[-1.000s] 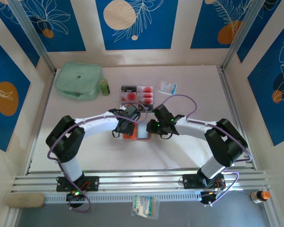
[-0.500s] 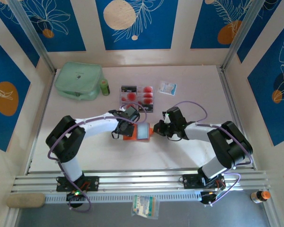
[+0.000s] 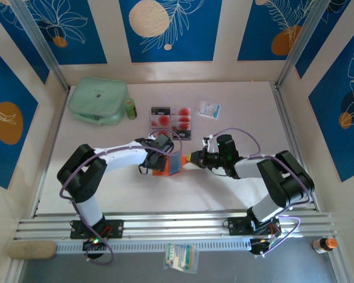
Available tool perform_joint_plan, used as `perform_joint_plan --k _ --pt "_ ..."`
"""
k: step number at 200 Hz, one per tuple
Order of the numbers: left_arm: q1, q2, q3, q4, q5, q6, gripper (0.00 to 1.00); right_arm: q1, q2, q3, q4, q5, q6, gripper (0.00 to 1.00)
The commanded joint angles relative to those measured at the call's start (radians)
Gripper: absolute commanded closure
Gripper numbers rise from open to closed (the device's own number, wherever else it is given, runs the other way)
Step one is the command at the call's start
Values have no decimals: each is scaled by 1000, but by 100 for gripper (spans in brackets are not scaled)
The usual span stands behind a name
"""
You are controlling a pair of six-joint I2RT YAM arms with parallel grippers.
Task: Put the credit cards into the card holder
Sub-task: Open the card holder at the center of the table.
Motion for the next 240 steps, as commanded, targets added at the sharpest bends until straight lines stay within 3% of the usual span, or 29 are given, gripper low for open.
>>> perform_joint_plan --k 1,17,30,74,105,132,160,190,240 --pt "-7 -10 -12 -16 -13 -7 0 -17 27 -16 13 -44 11 99" --pt "-7 -17 -7 -19 -12 -7 0 -33 9 -8 -55 -20 -8 78" --pt "-7 -26 -3 -24 -9 -7 0 -45 -30 -1 -124 7 -33 67" --pt "-7 -69 0 -31 1 -12 0 -57 -218 57 -430 133 -138 62" --pt "-9 -99 -9 -27 20 -26 0 -29 -307 113 -568 198 -180 66" --pt "-8 -110 -11 -22 29 -30 0 25 -311 150 -604 238 -190 78" --pt "-9 -111 -12 -24 27 -32 0 99 -252 191 -595 267 -190 92" --pt "-9 -115 -21 -21 24 -37 0 168 -162 227 -545 272 -171 100" --pt "-2 -145 -28 -7 33 -64 0 269 6 325 -483 280 -156 100"
